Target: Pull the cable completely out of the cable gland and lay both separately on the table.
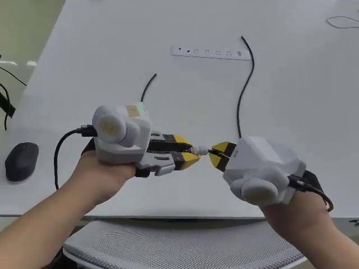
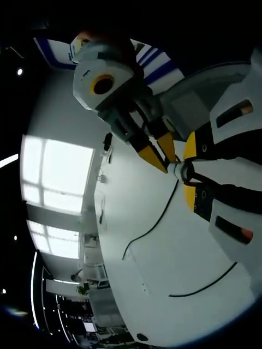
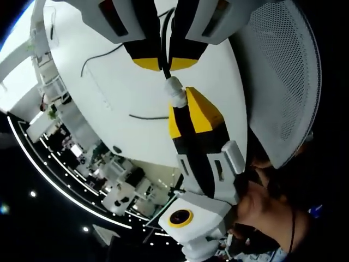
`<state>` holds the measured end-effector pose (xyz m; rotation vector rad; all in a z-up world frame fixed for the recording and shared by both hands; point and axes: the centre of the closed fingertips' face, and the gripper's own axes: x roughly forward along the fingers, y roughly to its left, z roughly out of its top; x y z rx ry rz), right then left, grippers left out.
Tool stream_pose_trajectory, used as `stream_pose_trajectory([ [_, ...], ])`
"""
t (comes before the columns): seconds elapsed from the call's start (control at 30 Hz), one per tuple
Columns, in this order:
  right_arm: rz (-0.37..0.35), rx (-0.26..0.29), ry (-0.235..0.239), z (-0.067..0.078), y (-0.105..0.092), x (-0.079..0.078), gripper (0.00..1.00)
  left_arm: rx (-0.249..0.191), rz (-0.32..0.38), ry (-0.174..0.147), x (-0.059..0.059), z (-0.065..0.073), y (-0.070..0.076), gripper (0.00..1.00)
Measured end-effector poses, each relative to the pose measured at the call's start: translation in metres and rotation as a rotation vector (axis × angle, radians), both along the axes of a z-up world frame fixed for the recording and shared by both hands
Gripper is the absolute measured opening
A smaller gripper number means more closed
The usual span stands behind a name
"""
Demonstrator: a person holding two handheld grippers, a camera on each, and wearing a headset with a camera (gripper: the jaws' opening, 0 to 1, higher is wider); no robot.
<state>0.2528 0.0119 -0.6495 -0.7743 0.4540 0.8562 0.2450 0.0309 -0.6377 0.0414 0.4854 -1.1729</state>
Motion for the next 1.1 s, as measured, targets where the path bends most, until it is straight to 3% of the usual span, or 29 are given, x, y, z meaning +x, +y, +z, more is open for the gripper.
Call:
stream_pose_trajectory([
  [0.57, -0.085, 0.062, 0.062, -0.010, -0.014, 0.010, 0.00, -0.007, 0.018, 0.003, 0.006, 0.000, -0.001, 0.15],
  [1.1, -0.252, 0.147, 0.155, -0.029, -0.041, 0.018, 0.00, -0.006, 0.012, -0.004, 0.008, 0.003, -0.005, 0.15],
])
